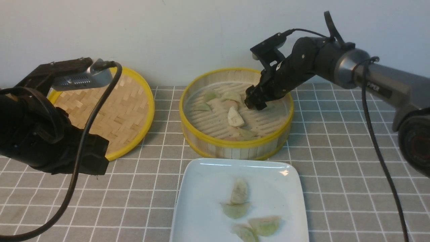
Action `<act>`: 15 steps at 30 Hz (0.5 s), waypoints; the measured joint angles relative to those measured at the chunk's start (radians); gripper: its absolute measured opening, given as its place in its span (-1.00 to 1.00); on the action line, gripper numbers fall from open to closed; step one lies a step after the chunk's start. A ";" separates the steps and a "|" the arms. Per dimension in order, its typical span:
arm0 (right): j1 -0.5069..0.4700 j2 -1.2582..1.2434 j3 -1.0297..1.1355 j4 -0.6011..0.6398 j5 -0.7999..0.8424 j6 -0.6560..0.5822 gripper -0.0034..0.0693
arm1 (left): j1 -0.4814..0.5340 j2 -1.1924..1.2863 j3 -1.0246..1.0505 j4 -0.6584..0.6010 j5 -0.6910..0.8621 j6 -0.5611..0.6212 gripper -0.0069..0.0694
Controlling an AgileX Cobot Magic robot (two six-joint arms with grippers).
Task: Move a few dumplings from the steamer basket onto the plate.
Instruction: Use the right arm to grab a dumpling from inside the steamer
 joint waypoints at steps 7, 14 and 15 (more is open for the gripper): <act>0.000 0.031 -0.021 -0.044 -0.002 0.019 0.50 | 0.000 0.000 0.000 -0.002 0.000 0.003 -0.83; 0.000 0.026 -0.030 -0.059 0.057 0.117 -0.03 | 0.000 0.000 0.000 -0.002 -0.007 0.003 -0.83; 0.000 0.015 -0.030 -0.063 0.082 0.121 -0.17 | 0.000 0.000 0.000 -0.002 -0.008 0.003 -0.83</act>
